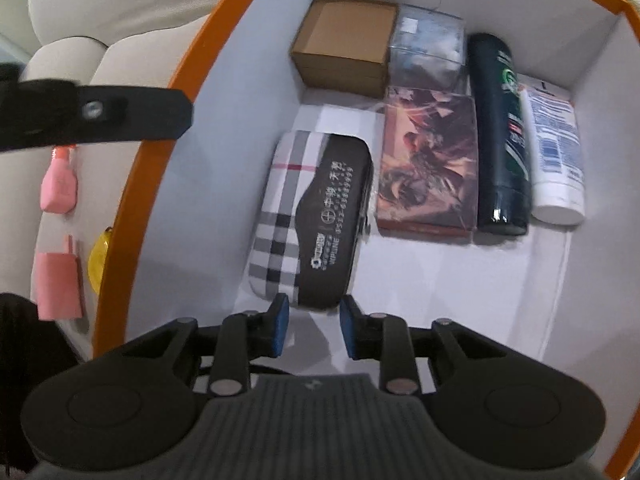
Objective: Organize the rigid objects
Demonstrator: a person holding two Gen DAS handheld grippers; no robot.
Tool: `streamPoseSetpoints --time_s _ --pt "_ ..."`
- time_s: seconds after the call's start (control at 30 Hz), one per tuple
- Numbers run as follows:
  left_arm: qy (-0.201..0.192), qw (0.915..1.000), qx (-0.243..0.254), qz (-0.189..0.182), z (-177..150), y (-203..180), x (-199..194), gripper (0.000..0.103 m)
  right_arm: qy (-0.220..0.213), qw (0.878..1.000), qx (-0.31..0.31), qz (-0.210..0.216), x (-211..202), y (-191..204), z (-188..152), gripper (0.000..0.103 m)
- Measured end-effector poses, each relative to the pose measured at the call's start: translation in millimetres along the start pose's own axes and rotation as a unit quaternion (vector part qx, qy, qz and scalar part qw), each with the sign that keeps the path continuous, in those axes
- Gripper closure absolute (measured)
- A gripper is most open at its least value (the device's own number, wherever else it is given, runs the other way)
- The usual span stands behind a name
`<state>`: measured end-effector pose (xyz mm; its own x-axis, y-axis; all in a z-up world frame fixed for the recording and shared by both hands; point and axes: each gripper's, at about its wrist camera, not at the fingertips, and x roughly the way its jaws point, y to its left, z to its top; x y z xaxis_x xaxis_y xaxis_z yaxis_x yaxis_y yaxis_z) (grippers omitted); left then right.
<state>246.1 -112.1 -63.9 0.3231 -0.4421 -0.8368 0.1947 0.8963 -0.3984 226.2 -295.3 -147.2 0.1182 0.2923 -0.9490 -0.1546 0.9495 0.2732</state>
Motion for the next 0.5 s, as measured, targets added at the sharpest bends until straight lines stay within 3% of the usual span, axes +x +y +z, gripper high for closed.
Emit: streamPoseSetpoints --time_s 0.27,0.33,0.5 --pt "-0.005 1.0 0.001 -0.008 0 1 0 0.071 -0.05 0.998 0.047 -0.002 -4 -13 16 0.08" --pt "-0.006 0.9999 0.001 -0.01 0 1 -1 0.071 -0.059 0.997 0.048 -0.014 -5 -15 20 0.087" --pt "-0.015 0.9998 0.008 -0.013 -2 0 -8 0.071 -0.073 0.996 0.045 -0.009 -21 -17 18 0.083"
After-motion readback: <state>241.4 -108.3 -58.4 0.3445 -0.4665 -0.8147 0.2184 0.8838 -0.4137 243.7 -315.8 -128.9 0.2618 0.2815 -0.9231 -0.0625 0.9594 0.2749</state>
